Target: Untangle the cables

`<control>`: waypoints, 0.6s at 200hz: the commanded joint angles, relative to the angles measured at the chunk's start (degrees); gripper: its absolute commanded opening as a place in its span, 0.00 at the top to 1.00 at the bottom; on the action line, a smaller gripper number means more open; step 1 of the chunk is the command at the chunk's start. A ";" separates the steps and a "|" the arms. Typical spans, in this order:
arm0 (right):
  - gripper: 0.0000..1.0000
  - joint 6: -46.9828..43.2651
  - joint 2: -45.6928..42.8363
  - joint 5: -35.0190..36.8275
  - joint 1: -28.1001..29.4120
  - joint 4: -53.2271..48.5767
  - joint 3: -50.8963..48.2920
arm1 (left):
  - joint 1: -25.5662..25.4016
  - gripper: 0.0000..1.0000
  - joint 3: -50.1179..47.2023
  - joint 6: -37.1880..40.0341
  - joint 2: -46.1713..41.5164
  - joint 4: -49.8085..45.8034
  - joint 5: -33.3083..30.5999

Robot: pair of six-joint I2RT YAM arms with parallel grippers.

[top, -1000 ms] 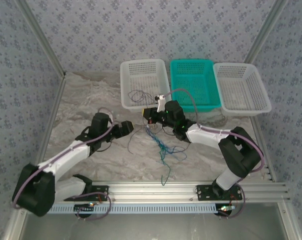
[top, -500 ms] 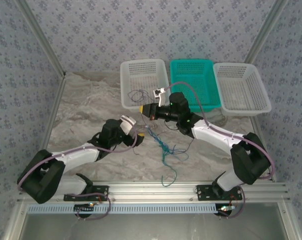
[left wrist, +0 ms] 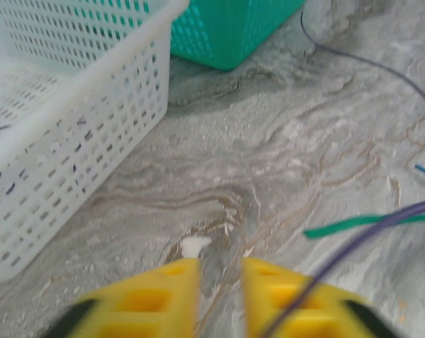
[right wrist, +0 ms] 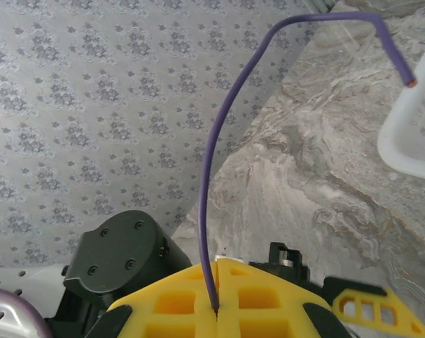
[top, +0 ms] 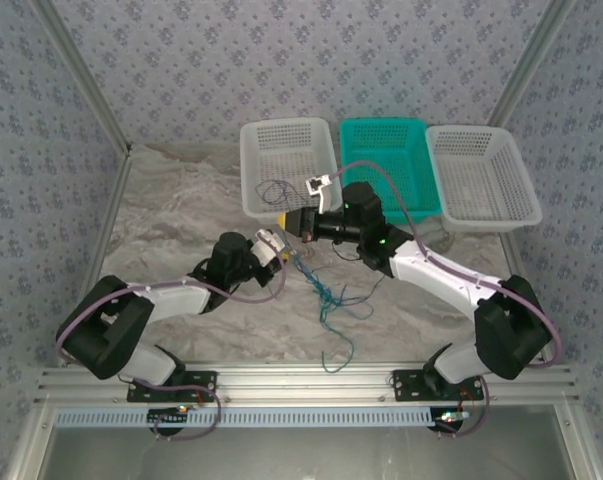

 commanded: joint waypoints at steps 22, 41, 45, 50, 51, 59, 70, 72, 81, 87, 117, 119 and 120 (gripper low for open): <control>1.00 6.27 -7.68 11.84 -6.30 -1.56 -9.19 | 4.12 1.00 -0.72 -22.23 -7.87 6.27 -1.07; 1.00 12.70 -11.97 16.18 -11.36 -1.37 -17.31 | 8.11 1.00 -4.52 -33.53 -14.84 7.40 -1.73; 1.00 13.04 -13.20 18.37 -11.96 -3.15 -18.46 | 8.47 1.00 -5.48 -35.43 -16.64 7.15 -3.51; 1.00 13.20 -14.90 21.42 -12.19 -5.87 -19.80 | 8.91 1.00 -6.23 -37.34 -19.11 5.88 -5.72; 1.00 13.20 -15.21 22.39 -12.21 -6.41 -20.04 | 8.97 1.00 -6.35 -37.68 -19.58 5.52 -6.05; 1.00 13.15 -17.47 28.07 -12.44 -10.37 -21.76 | 9.73 1.00 -6.65 -39.56 -23.21 1.62 -8.00; 1.00 13.23 -19.59 33.00 -12.64 -14.44 -23.91 | 10.41 1.00 -6.15 -40.58 -27.29 -4.16 -9.63; 1.00 13.21 -19.89 33.72 -12.72 -15.15 -24.22 | 10.54 1.00 -6.02 -40.86 -27.93 -5.21 -10.11; 1.00 13.11 -20.81 36.63 -12.82 -17.62 -25.62 | 11.09 1.00 -5.52 -42.10 -30.35 -9.06 -11.81; 1.00 13.72 -21.20 38.47 -12.83 -19.26 -26.31 | 11.70 1.00 -5.51 -43.19 -31.65 -10.35 -12.26; 1.00 18.95 -22.50 47.64 -12.71 -28.60 -28.19 | 15.99 1.00 -4.18 -49.73 -34.80 -16.01 -12.31; 1.00 19.34 -22.59 48.39 -12.72 -29.56 -28.17 | 16.26 1.00 -4.01 -50.22 -34.88 -16.61 -12.47; 1.00 19.57 -22.62 48.75 -12.69 -29.99 -28.18 | 16.42 1.00 -3.93 -50.45 -34.89 -16.84 -12.54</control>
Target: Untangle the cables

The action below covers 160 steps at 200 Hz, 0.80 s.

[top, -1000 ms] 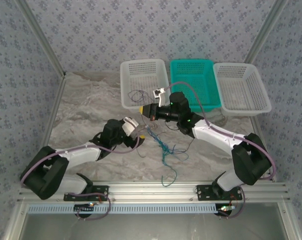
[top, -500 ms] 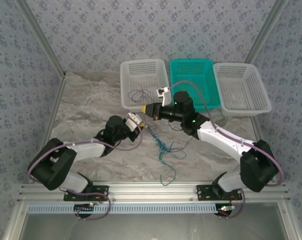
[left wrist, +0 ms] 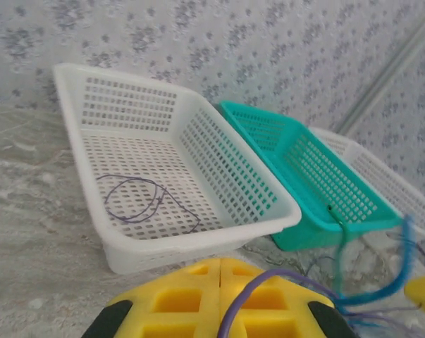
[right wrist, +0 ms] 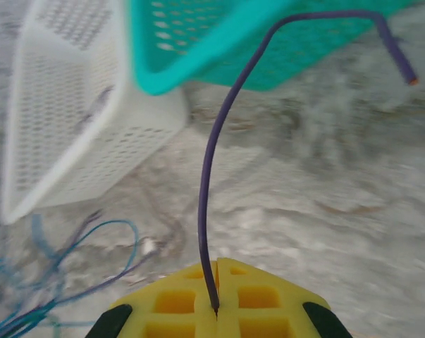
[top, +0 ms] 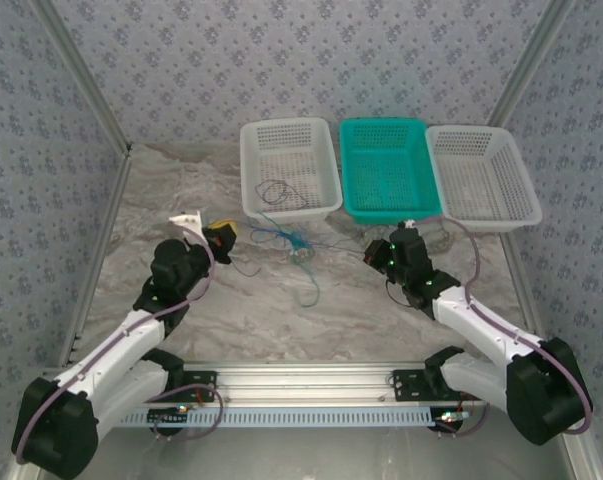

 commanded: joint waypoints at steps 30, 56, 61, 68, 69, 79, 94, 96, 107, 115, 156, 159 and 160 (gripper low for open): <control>1.00 9.99 -2.96 20.90 -0.67 -19.89 -2.50 | 8.94 1.00 2.88 -14.69 -2.46 -13.59 -4.57; 1.00 10.68 -2.99 24.68 -1.96 -23.75 -3.21 | 12.79 1.00 3.26 -14.95 -3.89 -17.36 -4.71; 1.00 10.73 -2.96 25.48 -2.25 -24.30 -3.35 | 13.52 1.00 3.38 -14.82 -4.30 -18.25 -4.66; 1.00 11.36 -3.01 26.82 -2.61 -25.80 -3.38 | 14.51 1.00 3.64 -14.74 -4.96 -19.51 -4.84; 1.00 11.47 -3.01 26.92 -2.68 -25.97 -3.39 | 14.65 1.00 3.70 -14.72 -5.13 -19.78 -4.86; 1.00 12.06 -3.09 28.57 -3.41 -27.66 -3.64 | 16.28 1.00 3.97 -14.90 -6.29 -21.71 -5.23; 1.00 13.45 -3.89 31.00 -4.67 -30.18 -3.95 | 18.72 1.00 4.60 -15.00 -7.67 -25.42 -5.94; 1.00 13.51 -4.02 31.23 -4.86 -30.31 -3.97 | 19.07 1.00 4.69 -15.07 -7.88 -25.87 -6.11; 1.00 14.28 -5.11 32.33 -5.89 -31.59 -4.39 | 21.01 1.00 5.06 -15.09 -8.60 -28.46 -6.60; 1.00 14.55 -6.11 32.82 -6.99 -32.03 -4.75 | 22.44 1.00 5.04 -15.52 -9.02 -29.86 -6.52; 1.00 15.34 -11.94 32.05 -14.54 -32.56 -7.16 | 27.22 1.00 3.97 -17.05 -9.95 -30.94 -3.63; 1.00 15.24 -12.21 31.95 -14.94 -32.55 -7.17 | 27.26 1.00 4.03 -16.84 -10.01 -30.87 -3.41; 1.00 15.22 -12.35 31.91 -15.04 -32.51 -7.22 | 27.22 1.00 4.07 -16.78 -9.93 -30.82 -3.27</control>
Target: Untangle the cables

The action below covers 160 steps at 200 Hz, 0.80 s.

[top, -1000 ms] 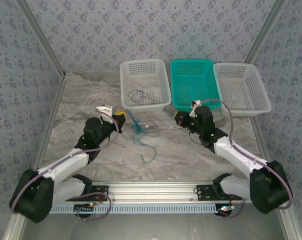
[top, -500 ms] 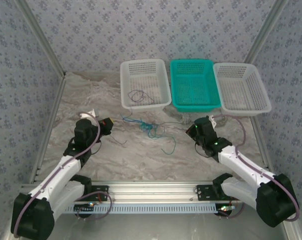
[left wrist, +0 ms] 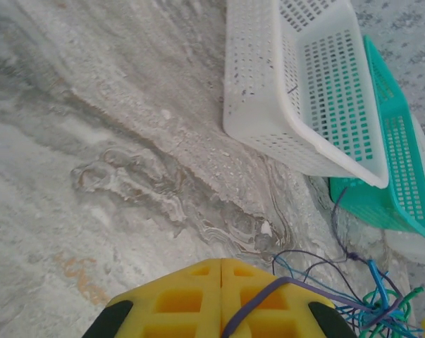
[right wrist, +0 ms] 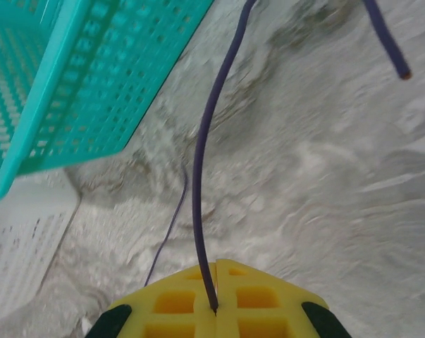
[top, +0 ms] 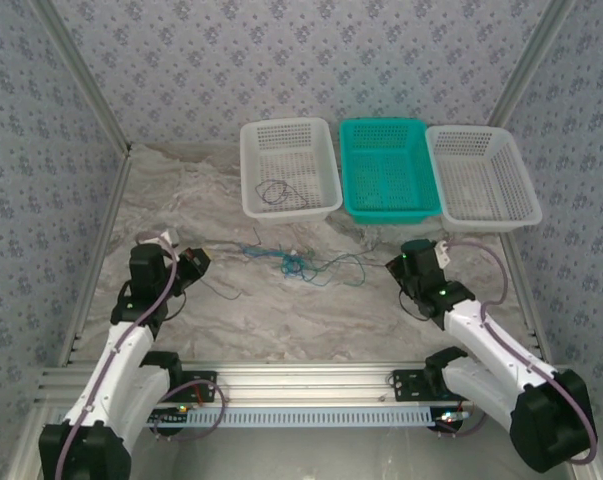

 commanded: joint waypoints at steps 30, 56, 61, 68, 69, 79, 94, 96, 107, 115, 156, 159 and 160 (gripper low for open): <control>1.00 -13.46 -1.85 6.65 -7.41 2.38 -6.13 | 5.40 1.00 0.63 -1.82 1.04 16.76 -3.57; 1.00 -21.67 3.47 -12.76 1.89 19.92 -4.31 | -8.29 1.00 2.35 4.73 5.91 21.86 -1.32; 1.00 -23.11 4.28 -12.87 4.76 20.38 -2.58 | -11.49 1.00 3.07 6.77 6.77 20.89 -3.16; 1.00 -25.50 5.07 -12.10 9.20 21.03 -0.35 | -15.18 1.00 3.50 8.48 7.91 21.30 -5.35; 1.00 -25.67 5.19 -11.94 9.74 21.06 -0.06 | -15.64 1.00 3.51 8.56 8.05 21.41 -5.66; 1.00 -27.67 5.73 -9.66 13.57 20.90 2.18 | -18.53 1.00 2.90 7.91 9.24 24.08 -7.77; 1.00 -23.89 5.82 -7.39 13.56 19.35 3.94 | -18.47 1.00 1.56 2.84 9.56 27.39 -10.74; 1.00 -23.02 5.72 -7.50 12.95 19.05 4.02 | -18.24 1.00 1.47 2.29 9.45 27.54 -11.05; 1.00 -17.82 5.29 -9.92 8.25 17.32 3.75 | -16.10 1.00 1.39 -0.81 8.24 26.08 -13.31; 1.00 -13.88 4.68 -11.86 3.99 16.02 2.52 | -13.31 1.00 1.70 -4.30 7.08 22.53 -14.94; 1.00 -6.03 -1.62 -2.54 -14.19 -4.42 -2.98 | 7.91 1.00 2.99 -13.34 2.27 0.27 -12.84; 1.00 -6.25 -1.93 -2.55 -15.64 -4.63 -3.30 | 8.97 1.00 2.99 -13.07 1.93 -0.77 -12.83; 1.00 -6.29 -2.00 -2.56 -16.08 -4.65 -3.51 | 9.22 1.00 2.99 -13.02 1.80 -1.05 -12.83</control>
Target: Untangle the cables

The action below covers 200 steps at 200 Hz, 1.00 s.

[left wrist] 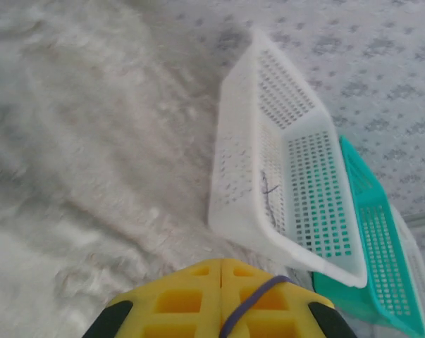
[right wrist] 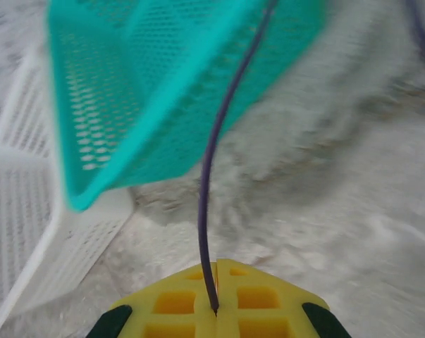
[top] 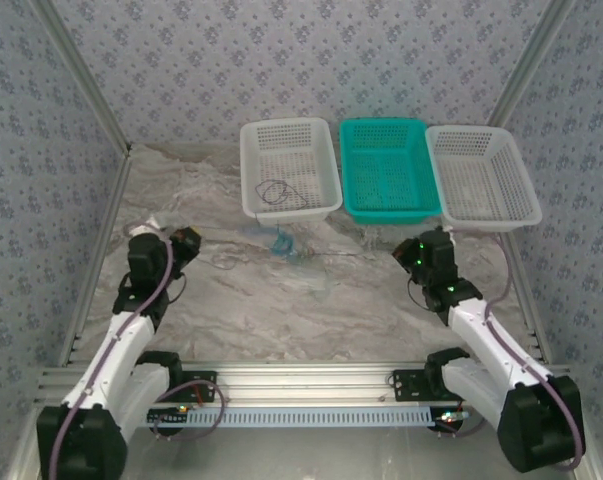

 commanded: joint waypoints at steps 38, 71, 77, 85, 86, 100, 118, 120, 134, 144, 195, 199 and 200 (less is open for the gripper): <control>1.00 2.64 -3.23 8.69 -14.92 -17.03 -4.03 | 14.24 1.00 0.93 -4.52 -4.04 -14.68 -3.52; 1.00 3.93 -3.91 10.02 -17.65 -20.73 -3.17 | 14.57 1.00 1.46 -4.35 -3.66 -15.51 -5.35; 1.00 4.04 -4.30 9.87 -19.03 -20.98 -3.20 | 14.88 1.00 1.54 -4.17 -3.74 -16.12 -5.84; 1.00 4.29 -5.06 9.29 -20.94 -21.49 -3.46 | 15.63 1.00 1.55 -4.27 -3.87 -17.14 -6.55; 1.00 4.35 -5.11 9.22 -21.14 -21.55 -3.51 | 15.73 1.00 1.55 -4.26 -3.85 -17.22 -6.62; 1.00 4.82 -6.52 7.81 -24.61 -22.49 -4.19 | 17.95 1.00 1.25 -4.51 -3.90 -18.73 -6.96; 1.00 4.95 -8.77 5.79 -28.99 -22.76 -5.38 | 20.73 1.00 0.76 -4.39 -3.78 -19.55 -5.94; 1.00 4.94 -9.01 5.64 -29.40 -22.80 -5.45 | 20.92 1.00 0.76 -4.29 -3.78 -19.69 -5.89; 1.00 4.20 -10.17 4.55 -31.81 -22.99 -5.56 | 21.69 1.00 0.93 -3.61 -4.24 -20.34 -6.03; 1.00 2.89 -10.76 4.25 -32.80 -21.99 -5.42 | 21.71 1.00 1.17 -2.92 -4.53 -20.43 -5.94; 1.00 -8.50 -9.55 -6.09 -20.02 -9.90 -0.45 | 15.92 1.00 0.30 0.95 -2.23 -5.53 7.09; 1.00 -9.18 -9.40 -5.29 -17.67 -9.76 0.45 | 14.26 1.00 0.76 1.78 -2.01 -5.45 6.62; 1.00 -9.42 -9.31 -5.15 -17.04 -9.71 0.68 | 13.90 1.00 0.89 2.01 -1.95 -5.45 6.48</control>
